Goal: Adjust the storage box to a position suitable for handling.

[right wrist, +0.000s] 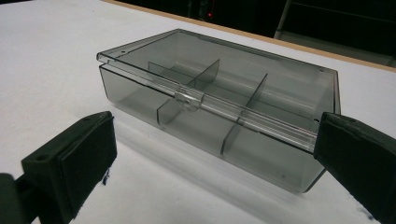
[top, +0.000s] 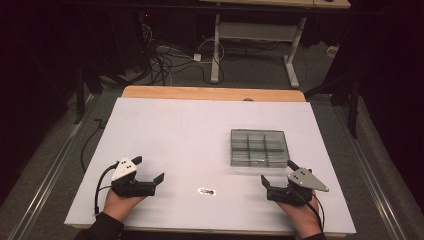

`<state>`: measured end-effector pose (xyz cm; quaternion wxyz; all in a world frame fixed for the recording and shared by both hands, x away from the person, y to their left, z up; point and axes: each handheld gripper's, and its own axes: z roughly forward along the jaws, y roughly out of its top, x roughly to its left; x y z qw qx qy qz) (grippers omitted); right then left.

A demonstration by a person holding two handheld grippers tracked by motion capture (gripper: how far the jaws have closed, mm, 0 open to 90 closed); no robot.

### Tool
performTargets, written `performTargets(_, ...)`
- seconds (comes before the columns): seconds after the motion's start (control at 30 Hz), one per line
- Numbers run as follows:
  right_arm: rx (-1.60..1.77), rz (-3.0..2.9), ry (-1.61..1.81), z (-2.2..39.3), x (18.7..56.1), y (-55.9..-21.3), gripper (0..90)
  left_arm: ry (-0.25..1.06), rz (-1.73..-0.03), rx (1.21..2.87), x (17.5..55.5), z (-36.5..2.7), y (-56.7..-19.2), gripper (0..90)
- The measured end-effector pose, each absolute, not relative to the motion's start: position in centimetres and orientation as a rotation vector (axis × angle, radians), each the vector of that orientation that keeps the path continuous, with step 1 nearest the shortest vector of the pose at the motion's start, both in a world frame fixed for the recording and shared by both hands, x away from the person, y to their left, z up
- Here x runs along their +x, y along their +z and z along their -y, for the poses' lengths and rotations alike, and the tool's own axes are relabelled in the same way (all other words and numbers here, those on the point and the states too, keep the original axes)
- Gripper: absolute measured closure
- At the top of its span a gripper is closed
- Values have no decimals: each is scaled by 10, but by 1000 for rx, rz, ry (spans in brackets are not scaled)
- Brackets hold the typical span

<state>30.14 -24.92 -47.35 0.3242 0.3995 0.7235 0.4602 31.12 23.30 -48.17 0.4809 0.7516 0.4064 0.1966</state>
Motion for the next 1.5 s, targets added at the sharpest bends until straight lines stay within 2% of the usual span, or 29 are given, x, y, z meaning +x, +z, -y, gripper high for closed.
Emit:
performTargets(0.97,1048,-1883,1231,252,300,-471,1,479,-1008,1856,313,-233,-481,0)
performTargets(1.3,1058,-1891,1236,252,299,-470,36,474,-987,1867,313,-232,-478,0)
performTargets(1.5,1067,-1893,1242,254,298,-469,96,481,-976,1854,311,-233,-477,0)
